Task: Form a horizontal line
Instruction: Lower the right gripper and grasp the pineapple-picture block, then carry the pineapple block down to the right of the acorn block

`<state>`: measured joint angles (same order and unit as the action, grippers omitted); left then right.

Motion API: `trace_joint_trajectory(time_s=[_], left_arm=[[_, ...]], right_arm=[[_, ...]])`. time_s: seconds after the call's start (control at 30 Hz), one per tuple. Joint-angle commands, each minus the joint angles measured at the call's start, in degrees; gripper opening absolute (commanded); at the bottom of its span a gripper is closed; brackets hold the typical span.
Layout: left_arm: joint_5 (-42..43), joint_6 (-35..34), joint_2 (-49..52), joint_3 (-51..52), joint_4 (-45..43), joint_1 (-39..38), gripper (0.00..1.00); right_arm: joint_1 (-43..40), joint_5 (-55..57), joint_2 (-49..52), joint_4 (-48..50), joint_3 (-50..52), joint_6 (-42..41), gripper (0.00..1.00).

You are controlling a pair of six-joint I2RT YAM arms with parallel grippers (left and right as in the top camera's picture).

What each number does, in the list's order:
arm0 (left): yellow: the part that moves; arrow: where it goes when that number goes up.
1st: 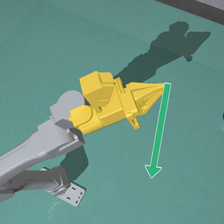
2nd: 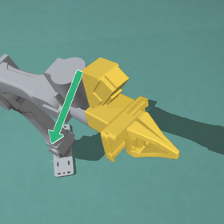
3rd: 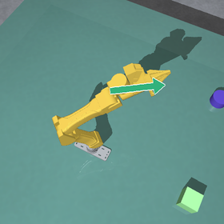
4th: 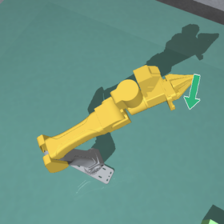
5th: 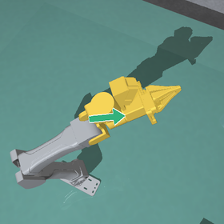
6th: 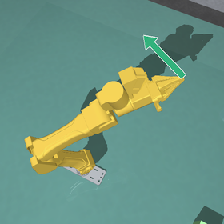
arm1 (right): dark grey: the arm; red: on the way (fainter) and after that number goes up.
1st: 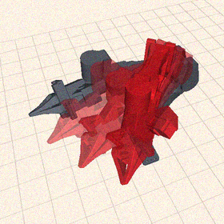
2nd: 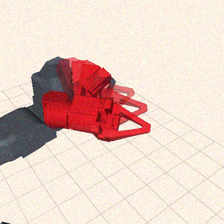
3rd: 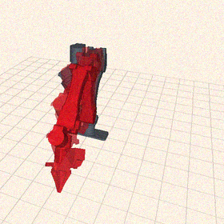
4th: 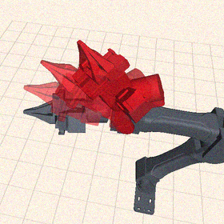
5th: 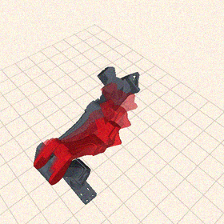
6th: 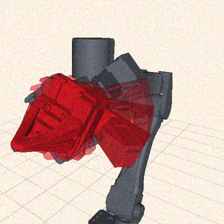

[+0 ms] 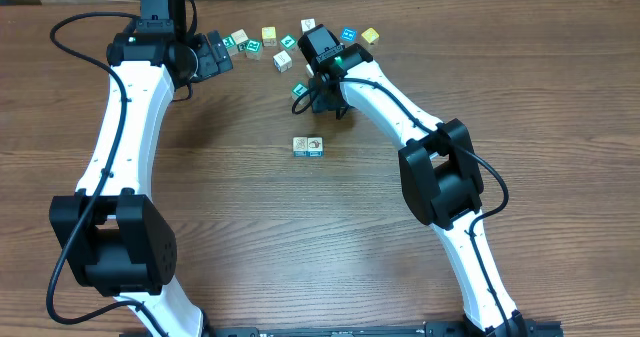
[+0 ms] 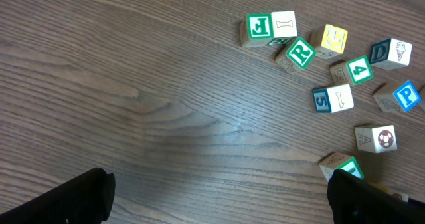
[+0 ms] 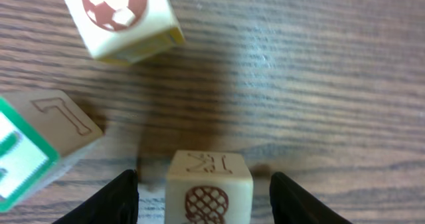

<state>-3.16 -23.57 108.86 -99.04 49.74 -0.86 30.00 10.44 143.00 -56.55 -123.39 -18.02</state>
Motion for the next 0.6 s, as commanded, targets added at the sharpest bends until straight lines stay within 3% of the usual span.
trace_joint_trajectory(time_s=[0.0, 0.17, 0.57], left_arm=[[0.20, 0.46, -0.35, -0.46, -0.11, -0.31, 1.00], [0.20, 0.46, -0.35, -0.46, -0.11, -0.31, 1.00], [0.17, 0.46, -0.35, -0.46, -0.09, -0.31, 1.00]], right_arm=[[-0.70, 0.04, -0.52, 1.03, -0.44, -0.15, 0.56], [-0.90, 0.04, -0.68, 0.90, -0.44, -0.15, 0.32], [-0.87, 0.04, -5.09, -2.32, -0.44, -0.17, 0.28]])
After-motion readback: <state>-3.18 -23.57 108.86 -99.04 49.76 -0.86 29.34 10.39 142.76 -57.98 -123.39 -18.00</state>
